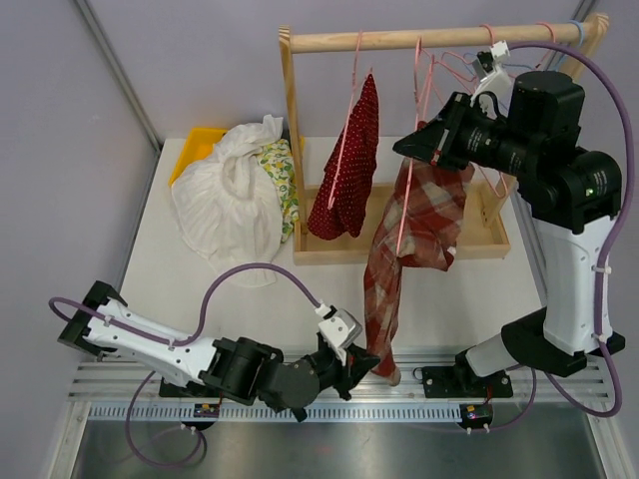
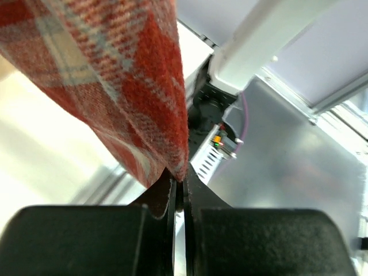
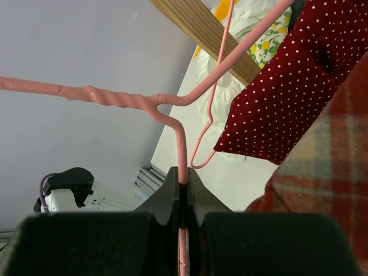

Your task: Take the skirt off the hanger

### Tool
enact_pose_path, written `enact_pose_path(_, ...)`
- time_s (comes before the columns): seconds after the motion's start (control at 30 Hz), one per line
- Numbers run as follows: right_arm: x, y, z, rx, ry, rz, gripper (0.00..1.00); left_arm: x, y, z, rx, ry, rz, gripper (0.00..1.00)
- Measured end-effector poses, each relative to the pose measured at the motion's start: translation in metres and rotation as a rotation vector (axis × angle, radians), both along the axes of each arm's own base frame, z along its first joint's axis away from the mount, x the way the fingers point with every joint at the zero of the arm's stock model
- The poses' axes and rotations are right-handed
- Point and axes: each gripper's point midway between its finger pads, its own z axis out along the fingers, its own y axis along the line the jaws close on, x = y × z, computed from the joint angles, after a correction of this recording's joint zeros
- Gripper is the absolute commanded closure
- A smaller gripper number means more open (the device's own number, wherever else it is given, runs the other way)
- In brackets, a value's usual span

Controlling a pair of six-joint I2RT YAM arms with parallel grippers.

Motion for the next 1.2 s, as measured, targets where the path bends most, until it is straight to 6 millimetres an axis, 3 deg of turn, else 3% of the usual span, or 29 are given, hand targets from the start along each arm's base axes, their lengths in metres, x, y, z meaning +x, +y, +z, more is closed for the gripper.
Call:
enact_pose_path(0.2,0.023,0.0,-0.013,0.051,0.081,0.011,1.0,-0.037,0.008,-0.023,0.049,0.069,0.001,1.0)
enact_pose_path(0.23,0.033,-0.004,-0.01,0.079,0.074,-0.008,1.0,-0.047,0.01,-0.033,0.081,0.078,-0.015,1.0)
enact_pose_path(0.37,0.087,-0.03,0.019,0.182,-0.042,-0.11,1.0,-0.079,0.027,-0.101,0.313,0.078,-0.072,1.0)
enact_pose_path(0.43,0.1,-0.033,0.018,0.203,-0.031,-0.12,1.0,-0.082,0.037,-0.124,0.395,0.083,-0.056,1.0)
enact_pose_path(0.5,0.112,-0.03,0.018,0.217,-0.024,-0.111,1.0,-0.079,0.044,-0.133,0.43,0.096,-0.029,1.0)
enact_pose_path(0.7,0.134,-0.022,0.01,0.26,0.007,-0.086,1.0,-0.072,0.052,-0.134,0.452,0.111,0.021,1.0)
enact_pose_path(0.93,0.14,-0.018,0.008,0.292,0.019,-0.067,1.0,-0.065,0.053,-0.128,0.448,0.089,0.052,1.0)
enact_pose_path(1.07,0.147,-0.017,-0.002,0.289,0.001,-0.064,1.0,-0.062,0.054,-0.124,0.448,0.074,0.063,1.0)
enact_pose_path(1.2,0.14,-0.02,-0.024,0.27,0.034,-0.087,1.0,-0.059,0.053,-0.113,0.437,0.053,0.066,1.0)
